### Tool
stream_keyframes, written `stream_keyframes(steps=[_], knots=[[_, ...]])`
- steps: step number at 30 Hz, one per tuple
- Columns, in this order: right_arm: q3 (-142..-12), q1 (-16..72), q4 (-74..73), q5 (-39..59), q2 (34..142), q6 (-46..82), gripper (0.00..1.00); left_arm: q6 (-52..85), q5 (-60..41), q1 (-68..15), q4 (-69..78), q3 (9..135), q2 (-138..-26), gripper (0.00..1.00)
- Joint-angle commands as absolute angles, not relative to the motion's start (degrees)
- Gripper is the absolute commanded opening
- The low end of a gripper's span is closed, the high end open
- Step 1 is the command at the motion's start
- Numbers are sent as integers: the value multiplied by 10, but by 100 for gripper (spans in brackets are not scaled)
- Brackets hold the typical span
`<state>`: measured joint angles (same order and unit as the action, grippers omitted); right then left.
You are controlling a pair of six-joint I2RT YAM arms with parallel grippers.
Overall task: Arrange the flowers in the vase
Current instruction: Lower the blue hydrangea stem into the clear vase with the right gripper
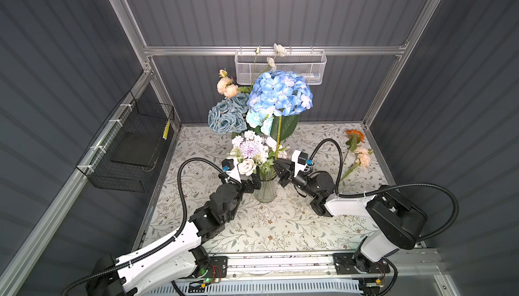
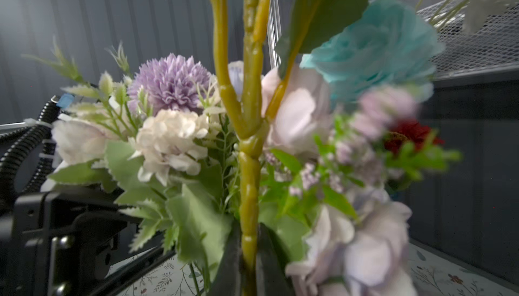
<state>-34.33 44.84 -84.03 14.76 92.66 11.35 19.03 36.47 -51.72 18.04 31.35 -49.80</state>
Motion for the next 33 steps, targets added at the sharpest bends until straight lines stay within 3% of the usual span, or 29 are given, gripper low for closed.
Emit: stream_keyframes(steps=[1,4,11,17,24,33], knots=[[-328,454,-847,144,939,97,4,191,376,-515,190,329,-503,99],[-320,454,-847,144,941,98,7,192,370,-515,189,331,-506,99],[-305,455,-847,137,912,98,24,199,360,-516,184,337,-521,100],[-293,455,-826,140,870,105,30,202,358,-516,185,339,-527,99],[-280,456,-718,132,793,99,38,201,356,-515,186,341,-530,100],[-276,455,-473,102,671,96,52,201,361,-516,196,340,-536,99]])
